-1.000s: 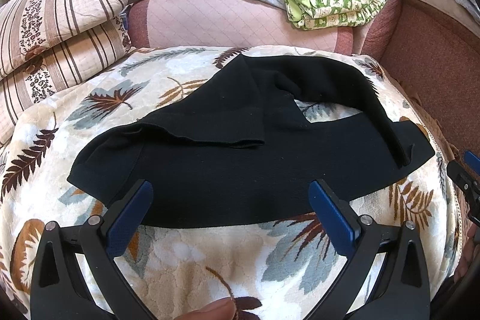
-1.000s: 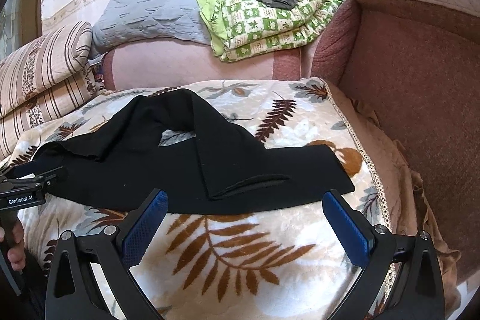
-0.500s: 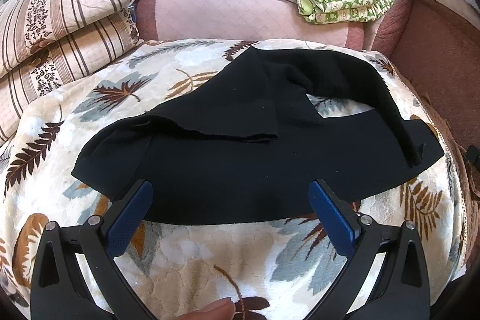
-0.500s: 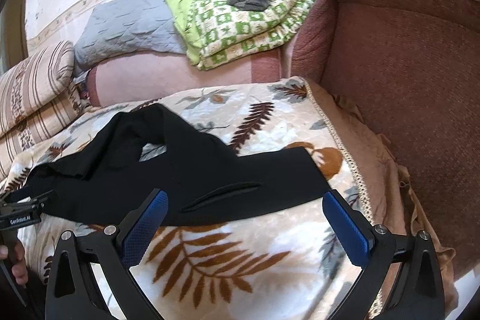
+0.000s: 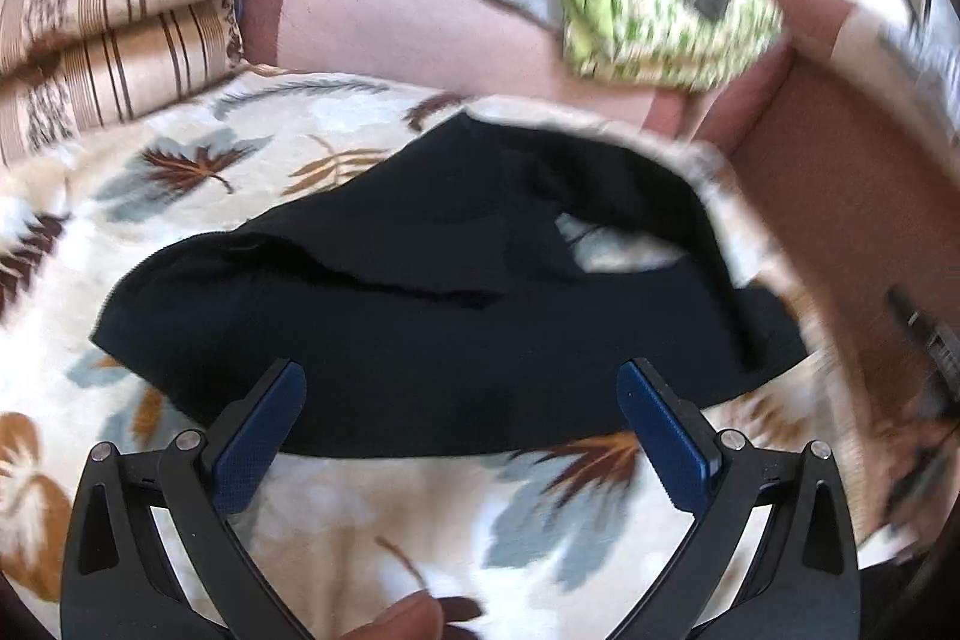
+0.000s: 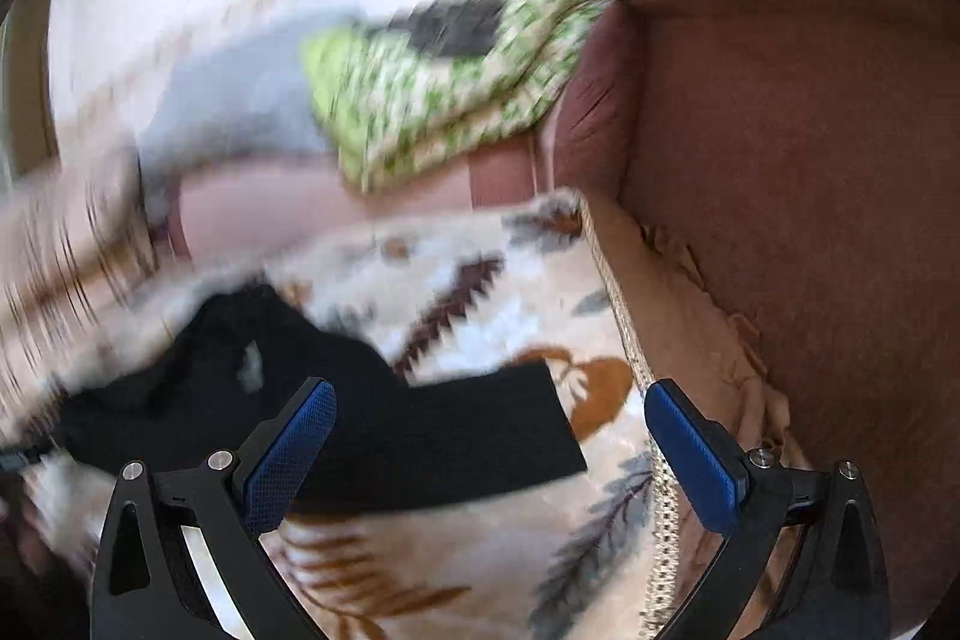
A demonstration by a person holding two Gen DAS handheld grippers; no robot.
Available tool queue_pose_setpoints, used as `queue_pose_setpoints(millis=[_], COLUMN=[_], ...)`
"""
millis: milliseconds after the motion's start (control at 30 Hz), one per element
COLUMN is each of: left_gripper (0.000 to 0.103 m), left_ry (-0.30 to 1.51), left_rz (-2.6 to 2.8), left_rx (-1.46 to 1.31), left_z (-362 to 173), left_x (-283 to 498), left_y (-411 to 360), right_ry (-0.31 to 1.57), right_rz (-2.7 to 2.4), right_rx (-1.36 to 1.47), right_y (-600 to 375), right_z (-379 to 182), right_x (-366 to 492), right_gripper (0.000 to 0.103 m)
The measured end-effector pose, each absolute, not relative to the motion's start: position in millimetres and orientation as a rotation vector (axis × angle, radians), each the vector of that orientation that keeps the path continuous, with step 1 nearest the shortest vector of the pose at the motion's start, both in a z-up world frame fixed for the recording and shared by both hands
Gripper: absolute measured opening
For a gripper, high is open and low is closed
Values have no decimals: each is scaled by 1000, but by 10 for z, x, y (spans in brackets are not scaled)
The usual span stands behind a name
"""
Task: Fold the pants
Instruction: 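Grasp the black pants edge with the left tool while the right tool grasps it too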
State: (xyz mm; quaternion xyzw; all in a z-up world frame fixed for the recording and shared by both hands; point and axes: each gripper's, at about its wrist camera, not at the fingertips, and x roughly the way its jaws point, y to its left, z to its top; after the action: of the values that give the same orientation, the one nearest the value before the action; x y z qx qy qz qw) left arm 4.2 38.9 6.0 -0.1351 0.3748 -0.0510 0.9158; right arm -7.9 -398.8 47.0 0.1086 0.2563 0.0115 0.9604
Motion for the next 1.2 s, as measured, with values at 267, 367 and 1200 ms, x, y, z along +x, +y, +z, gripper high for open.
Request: queue_pose_setpoints(millis=[267, 367, 1200], left_gripper=[103, 103, 103], left_ry=[733, 761, 720], left_rz=[-158, -133, -201], left_rx=[-469, -598, -1151], left_z=[233, 87, -501], left_x=[97, 118, 93], left_y=[1029, 1301, 1964], right_ry=[718, 768, 913], right_rz=[191, 188, 124], right_rx=[784, 925, 835], right_y=[-4584, -4669, -4616], right_z=[-86, -314, -731], right_x=[251, 415, 805], right_gripper=[102, 102, 57])
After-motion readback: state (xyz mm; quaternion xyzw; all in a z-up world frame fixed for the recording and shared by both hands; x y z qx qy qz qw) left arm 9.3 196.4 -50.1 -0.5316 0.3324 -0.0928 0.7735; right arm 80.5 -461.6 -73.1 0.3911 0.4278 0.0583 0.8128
